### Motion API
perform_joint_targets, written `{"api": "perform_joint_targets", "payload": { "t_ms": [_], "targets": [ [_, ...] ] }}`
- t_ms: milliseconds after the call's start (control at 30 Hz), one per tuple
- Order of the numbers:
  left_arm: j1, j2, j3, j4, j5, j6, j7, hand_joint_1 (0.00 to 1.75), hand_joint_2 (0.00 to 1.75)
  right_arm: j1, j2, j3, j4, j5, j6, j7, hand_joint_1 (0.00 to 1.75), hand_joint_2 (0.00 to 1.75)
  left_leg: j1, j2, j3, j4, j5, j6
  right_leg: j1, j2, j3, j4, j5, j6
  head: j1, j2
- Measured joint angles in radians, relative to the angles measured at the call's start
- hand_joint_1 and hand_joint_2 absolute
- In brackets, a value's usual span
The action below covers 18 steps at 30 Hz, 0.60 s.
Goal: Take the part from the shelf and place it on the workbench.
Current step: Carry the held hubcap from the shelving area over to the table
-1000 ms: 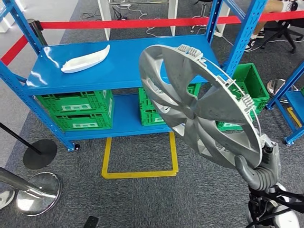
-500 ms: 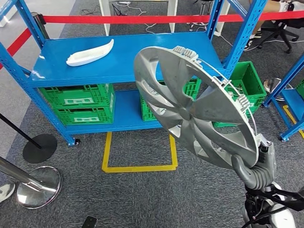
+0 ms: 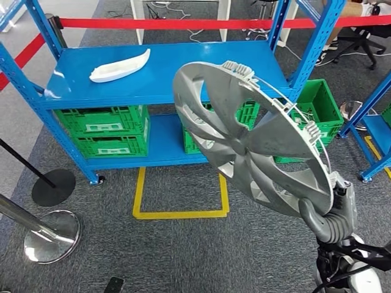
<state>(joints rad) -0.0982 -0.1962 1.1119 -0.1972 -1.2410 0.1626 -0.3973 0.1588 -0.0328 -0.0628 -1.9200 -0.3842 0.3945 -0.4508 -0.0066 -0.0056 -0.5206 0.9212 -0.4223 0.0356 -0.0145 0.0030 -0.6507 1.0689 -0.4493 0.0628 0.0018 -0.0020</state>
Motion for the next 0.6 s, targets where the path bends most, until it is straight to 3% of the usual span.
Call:
{"api": "perform_joint_targets", "payload": {
  "t_ms": [67, 100, 133, 200, 233, 267, 333, 367, 433, 467, 533, 600],
  "targets": [
    [0.000, 0.001, 0.004, 0.000, 0.010, -0.014, 0.000, 0.00, 1.75, -0.002, 0.001, 0.002, 0.002, 0.001, 0.003, -0.001, 1.75, 1.75, 0.002, -0.005, -0.006, 0.001, 0.003, -0.003, -0.003, 0.000, -0.052, 0.141, -0.070, 0.004, 0.002, 0.000],
    [0.000, 0.001, 0.007, 0.000, 0.015, -0.017, -0.001, 0.00, 1.75, -0.002, 0.001, 0.002, 0.004, 0.001, 0.003, -0.001, 1.75, 1.75, 0.004, -0.010, -0.008, 0.003, 0.005, -0.006, -0.006, 0.000, -0.065, 0.184, -0.085, 0.007, 0.003, 0.000],
    [0.000, 0.001, 0.009, 0.000, 0.018, -0.015, -0.003, 0.00, 1.75, -0.001, 0.001, 0.002, 0.005, 0.002, 0.003, -0.001, 1.75, 1.75, 0.007, -0.016, -0.011, 0.006, 0.005, -0.010, -0.009, 0.000, -0.059, 0.188, -0.082, 0.010, 0.003, 0.000],
    [0.000, 0.001, 0.012, 0.000, 0.022, 0.006, -0.008, 0.00, 1.75, 0.000, 0.001, 0.002, 0.005, 0.004, 0.003, -0.002, 1.75, 1.75, 0.016, -0.032, -0.017, 0.018, 0.002, -0.025, -0.019, 0.011, 0.014, 0.074, -0.035, 0.022, 0.003, 0.000],
    [-0.001, 0.004, 0.014, -0.001, 0.024, 0.021, -0.009, 0.00, 1.75, -0.001, 0.001, 0.002, 0.006, 0.005, 0.002, -0.002, 1.75, 1.75, 0.018, -0.041, -0.023, 0.029, -0.001, -0.035, -0.023, 0.028, 0.053, 0.010, -0.021, 0.029, 0.005, 0.000],
    [-0.001, 0.005, 0.017, -0.002, 0.027, 0.035, -0.010, 0.00, 1.75, -0.001, 0.001, 0.003, 0.006, 0.005, 0.001, -0.004, 1.75, 1.75, 0.018, -0.049, -0.030, 0.041, -0.004, -0.045, -0.026, 0.040, 0.081, -0.036, -0.014, 0.028, 0.007, 0.000],
    [-0.001, 0.007, 0.023, -0.003, 0.034, 0.052, -0.010, 0.00, 1.75, 0.000, 0.002, 0.002, 0.007, 0.005, -0.003, -0.008, 1.75, 1.75, 0.016, -0.060, -0.044, 0.054, -0.003, -0.056, -0.025, 0.050, 0.089, -0.046, -0.022, 0.013, 0.005, 0.000],
    [0.000, 0.007, 0.026, -0.003, 0.036, 0.056, -0.010, 0.00, 1.75, 0.000, 0.002, 0.002, 0.006, 0.006, -0.005, -0.009, 1.75, 1.75, 0.018, -0.065, -0.050, 0.056, -0.001, -0.060, -0.025, 0.041, 0.084, -0.040, -0.020, 0.001, 0.002, 0.000],
    [0.001, 0.007, 0.028, -0.003, 0.036, 0.057, -0.009, 0.00, 1.75, 0.001, 0.002, 0.000, 0.006, 0.006, -0.007, -0.010, 1.75, 1.75, 0.019, -0.051, -0.062, 0.073, -0.014, -0.067, -0.023, 0.028, 0.077, -0.034, -0.018, -0.016, -0.003, 0.000],
    [0.000, 0.006, 0.029, -0.003, 0.035, 0.057, -0.009, 0.00, 1.75, 0.001, 0.002, -0.001, 0.005, 0.006, -0.007, -0.011, 1.75, 1.75, 0.019, -0.037, -0.079, 0.107, -0.037, -0.071, -0.023, 0.020, 0.075, -0.034, -0.017, -0.023, -0.005, 0.000],
    [-0.003, 0.005, 0.029, -0.003, 0.035, 0.055, -0.009, 0.00, 1.75, 0.001, 0.003, -0.002, 0.003, 0.006, -0.007, -0.014, 1.75, 1.75, 0.018, -0.011, -0.138, 0.235, -0.107, -0.073, -0.018, 0.001, 0.072, -0.035, -0.015, -0.033, -0.008, 0.000],
    [-0.004, 0.004, 0.030, -0.003, 0.036, 0.048, -0.009, 0.00, 1.75, 0.001, 0.003, -0.002, 0.003, 0.007, -0.007, -0.015, 1.75, 1.75, 0.017, -0.006, -0.191, 0.351, -0.151, -0.070, -0.012, -0.020, 0.069, -0.035, -0.014, -0.037, -0.008, 0.000]
  ]
}}
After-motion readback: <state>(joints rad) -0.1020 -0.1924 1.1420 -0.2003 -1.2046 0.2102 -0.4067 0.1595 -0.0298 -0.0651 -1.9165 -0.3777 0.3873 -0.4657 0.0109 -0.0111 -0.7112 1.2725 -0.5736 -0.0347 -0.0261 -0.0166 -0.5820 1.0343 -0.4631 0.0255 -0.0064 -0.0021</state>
